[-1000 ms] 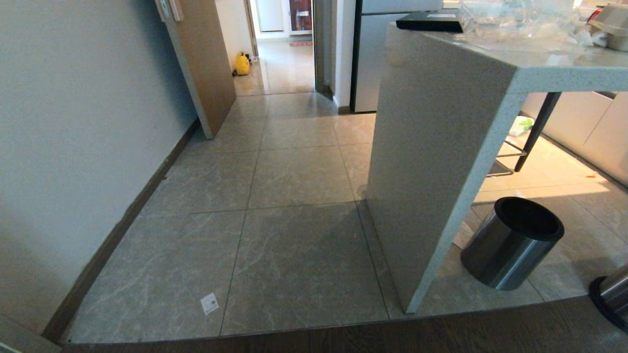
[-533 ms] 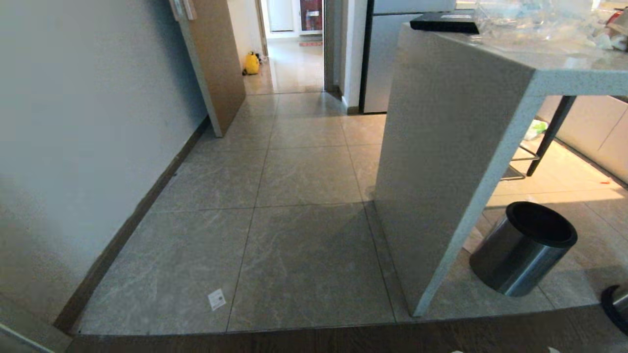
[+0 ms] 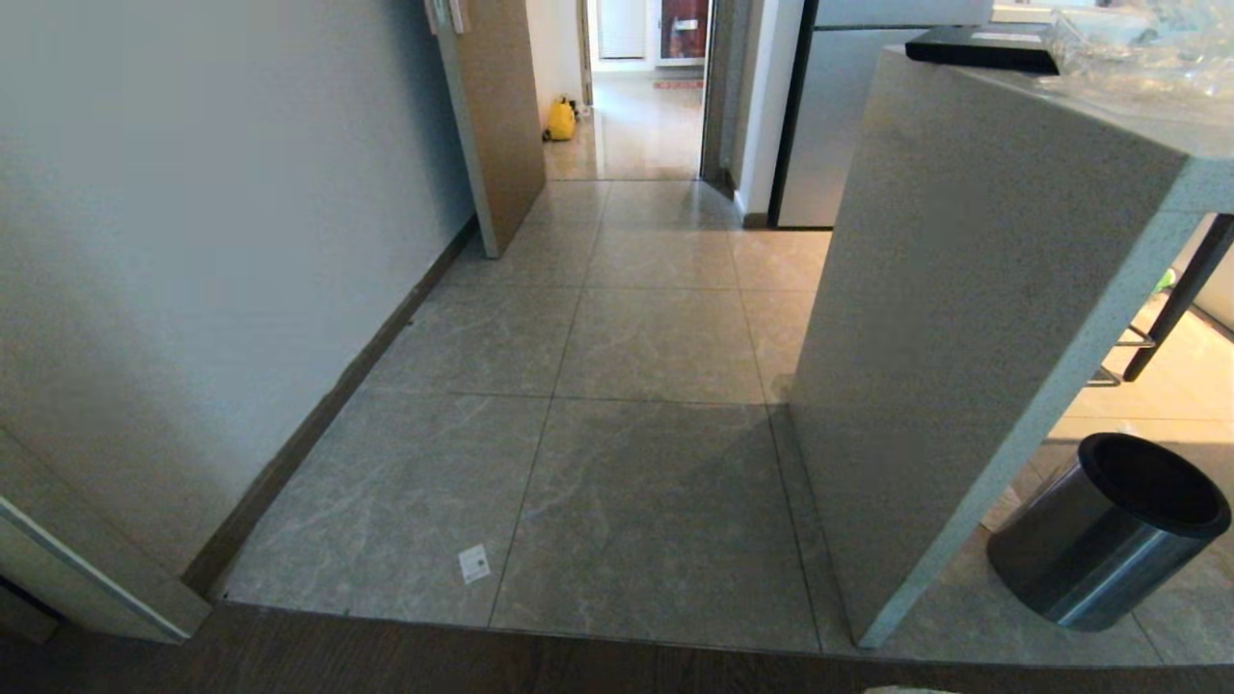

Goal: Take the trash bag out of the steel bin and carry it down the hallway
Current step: Put the trash bag at the door

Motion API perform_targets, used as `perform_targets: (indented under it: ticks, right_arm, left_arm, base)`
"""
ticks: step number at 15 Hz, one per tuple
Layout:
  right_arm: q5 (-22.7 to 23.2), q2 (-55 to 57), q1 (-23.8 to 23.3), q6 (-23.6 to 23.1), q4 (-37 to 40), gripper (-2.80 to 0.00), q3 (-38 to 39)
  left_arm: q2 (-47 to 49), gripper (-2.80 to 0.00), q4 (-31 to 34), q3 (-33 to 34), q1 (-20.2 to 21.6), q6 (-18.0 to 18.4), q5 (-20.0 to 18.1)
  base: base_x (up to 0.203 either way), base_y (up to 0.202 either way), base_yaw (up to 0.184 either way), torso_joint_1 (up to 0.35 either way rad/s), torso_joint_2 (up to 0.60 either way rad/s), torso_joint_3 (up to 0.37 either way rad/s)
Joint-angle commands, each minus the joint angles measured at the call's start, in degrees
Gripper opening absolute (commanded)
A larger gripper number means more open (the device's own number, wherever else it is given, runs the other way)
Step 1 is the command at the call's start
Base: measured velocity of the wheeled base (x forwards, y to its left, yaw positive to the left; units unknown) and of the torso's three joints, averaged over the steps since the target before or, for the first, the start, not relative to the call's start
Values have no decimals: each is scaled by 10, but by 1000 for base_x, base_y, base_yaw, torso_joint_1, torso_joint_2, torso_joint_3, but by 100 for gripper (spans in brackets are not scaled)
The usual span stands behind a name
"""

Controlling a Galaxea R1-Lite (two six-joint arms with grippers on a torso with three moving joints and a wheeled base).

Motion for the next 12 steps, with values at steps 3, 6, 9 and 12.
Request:
perform_targets:
  ticks: [3, 6, 9, 12]
  right_arm:
    - [0, 0, 0, 1, 0, -280, 1]
    - [0, 1, 0, 1, 0, -280, 0]
    - [0, 1, 0, 1, 1, -280, 0]
    - [0, 0, 0, 1, 1, -280, 0]
  left_arm:
    - [0, -280, 0, 0, 0, 0, 0]
    - [0, -280, 0, 0, 0, 3, 0]
    - [0, -280, 0, 0, 0, 3, 0]
    - [0, -280, -1, 0, 0, 3, 0]
  base:
    - [0, 0, 0, 0, 0, 0]
    - [0, 0, 0, 0, 0, 0]
    - [0, 0, 0, 0, 0, 0]
    - [0, 0, 0, 0, 0, 0]
